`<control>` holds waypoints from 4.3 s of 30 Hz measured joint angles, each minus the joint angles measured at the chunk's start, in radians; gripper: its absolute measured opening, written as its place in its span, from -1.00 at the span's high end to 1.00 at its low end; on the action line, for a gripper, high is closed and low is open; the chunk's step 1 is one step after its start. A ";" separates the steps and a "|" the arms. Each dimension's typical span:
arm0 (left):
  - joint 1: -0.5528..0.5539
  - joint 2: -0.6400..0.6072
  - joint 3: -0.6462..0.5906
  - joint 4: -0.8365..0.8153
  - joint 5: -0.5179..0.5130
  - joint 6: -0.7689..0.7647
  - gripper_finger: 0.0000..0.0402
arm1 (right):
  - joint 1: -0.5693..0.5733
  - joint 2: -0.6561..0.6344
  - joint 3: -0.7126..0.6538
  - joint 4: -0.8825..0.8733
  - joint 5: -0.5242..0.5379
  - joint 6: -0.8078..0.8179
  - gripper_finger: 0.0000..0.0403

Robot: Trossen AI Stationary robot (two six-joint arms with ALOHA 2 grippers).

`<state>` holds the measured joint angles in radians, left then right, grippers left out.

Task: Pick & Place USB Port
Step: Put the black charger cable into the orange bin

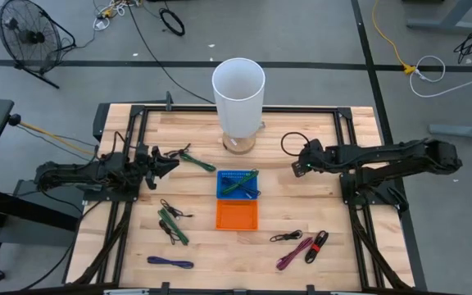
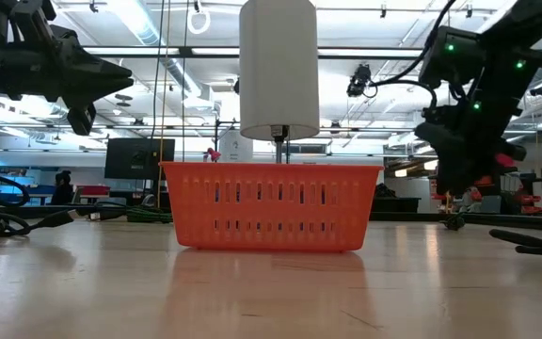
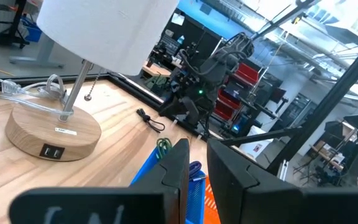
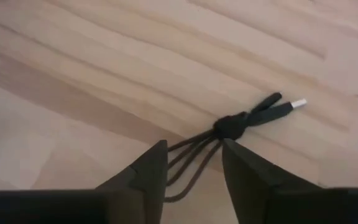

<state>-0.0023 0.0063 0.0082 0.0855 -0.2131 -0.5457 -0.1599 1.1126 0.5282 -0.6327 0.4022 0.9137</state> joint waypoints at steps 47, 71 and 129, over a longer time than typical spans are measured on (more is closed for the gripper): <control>0.000 0.000 0.000 0.008 -0.130 -0.045 0.70 | -0.015 0.279 0.003 0.113 -0.072 0.197 0.51; 0.000 0.000 0.000 0.023 -0.049 -0.053 0.70 | -0.038 -0.012 0.038 0.190 -0.412 -0.202 1.00; -0.298 1.658 1.052 0.736 -0.098 0.374 0.23 | 0.634 0.132 0.363 0.798 -0.081 -0.606 1.00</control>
<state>-0.2999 1.6646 1.0603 0.8211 -0.3112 -0.1713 0.4737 1.2442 0.8909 0.1653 0.3207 0.3075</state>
